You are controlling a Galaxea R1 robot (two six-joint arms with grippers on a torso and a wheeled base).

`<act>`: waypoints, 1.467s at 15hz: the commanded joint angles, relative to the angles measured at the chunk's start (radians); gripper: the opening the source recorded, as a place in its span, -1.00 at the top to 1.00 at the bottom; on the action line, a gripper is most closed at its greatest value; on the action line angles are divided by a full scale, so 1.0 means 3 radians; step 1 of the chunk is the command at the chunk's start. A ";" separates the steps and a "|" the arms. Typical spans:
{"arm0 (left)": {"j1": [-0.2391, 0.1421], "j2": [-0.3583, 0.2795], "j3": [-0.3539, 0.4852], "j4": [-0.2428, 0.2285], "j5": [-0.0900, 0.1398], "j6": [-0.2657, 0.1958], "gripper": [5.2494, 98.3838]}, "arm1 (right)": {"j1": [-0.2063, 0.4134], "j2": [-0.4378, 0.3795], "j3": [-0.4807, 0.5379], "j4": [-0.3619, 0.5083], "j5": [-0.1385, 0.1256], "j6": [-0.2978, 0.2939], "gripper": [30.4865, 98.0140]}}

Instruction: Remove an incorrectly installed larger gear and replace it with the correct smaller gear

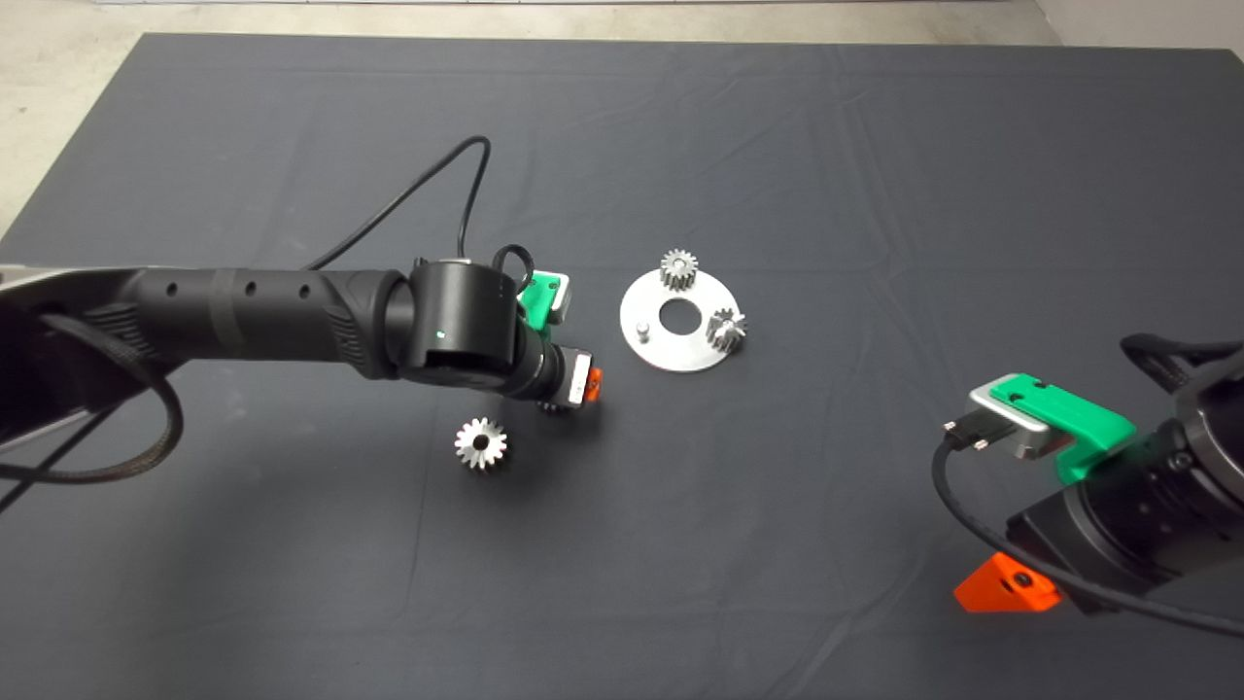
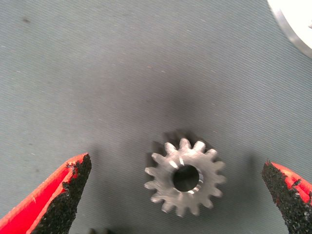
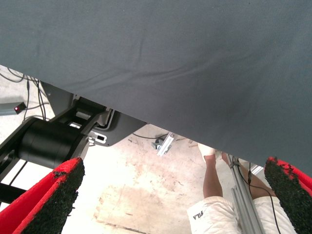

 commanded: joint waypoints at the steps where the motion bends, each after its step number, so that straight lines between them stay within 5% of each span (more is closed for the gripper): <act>1: -0.0020 -0.0011 0.0036 0.0048 0.0030 -0.0003 -0.82 | 0.0080 -0.0014 0.0020 0.0003 -0.0416 0.0009 -0.99; 22: 0.0062 0.0000 0.0031 0.0211 0.0024 -0.0003 -0.82 | 0.0080 -0.0045 0.0015 0.0008 -0.0416 0.0030 -0.99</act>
